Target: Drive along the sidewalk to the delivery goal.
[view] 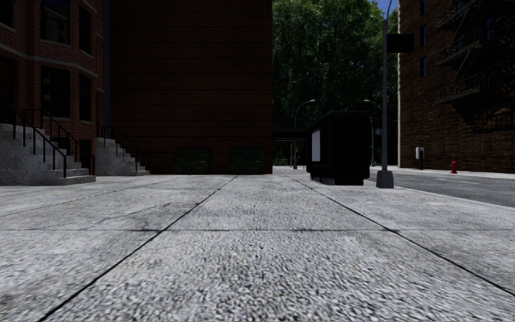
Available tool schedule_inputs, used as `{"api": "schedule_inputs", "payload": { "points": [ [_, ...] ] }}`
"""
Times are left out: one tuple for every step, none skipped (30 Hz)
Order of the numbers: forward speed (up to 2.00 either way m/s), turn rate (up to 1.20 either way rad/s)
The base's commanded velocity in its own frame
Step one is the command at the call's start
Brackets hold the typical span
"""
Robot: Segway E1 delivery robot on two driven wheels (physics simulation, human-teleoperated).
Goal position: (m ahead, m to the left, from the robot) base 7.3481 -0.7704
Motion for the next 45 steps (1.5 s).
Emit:
{"api": "schedule_inputs", "payload": {
  "points": [
    [2.00, 0.00],
    [2.00, 0.00],
    [2.00, 0.00],
    [2.00, 0.00],
    [2.00, 0.00],
    [2.00, 0.00],
    [2.00, 0.00],
    [2.00, 0.00],
    [2.00, 0.00],
    [2.00, 0.00],
    [2.00, 0.00],
    [2.00, 0.00],
    [2.00, 0.00],
    [2.00, 0.00],
    [2.00, 0.00],
    [2.00, 0.00],
    [2.00, 0.00],
    [2.00, 0.00],
    [2.00, 0.00],
    [2.00, 0.00],
    [2.00, 0.00],
    [2.00, 0.00],
    [2.00, 0.00],
    [2.00, -0.15],
    [2.00, -0.29],
    [2.00, -0.29],
    [2.00, -0.34],
    [2.00, -0.36],
    [2.00, -0.36],
    [2.00, -0.36],
    [2.00, -0.36],
    [2.00, -0.32],
    [2.00, -0.32],
    [2.00, -0.15],
    [2.00, 0.00],
    [2.00, 0.00],
    [2.00, 0.00],
    [2.00, 0.00],
    [2.00, 0.00],
    [2.00, 0.00],
    [2.00, 0.00],
    [2.00, 0.00],
    [2.00, 0.00],
    [2.00, 0.00],
    [2.00, 0.00]
  ]
}}
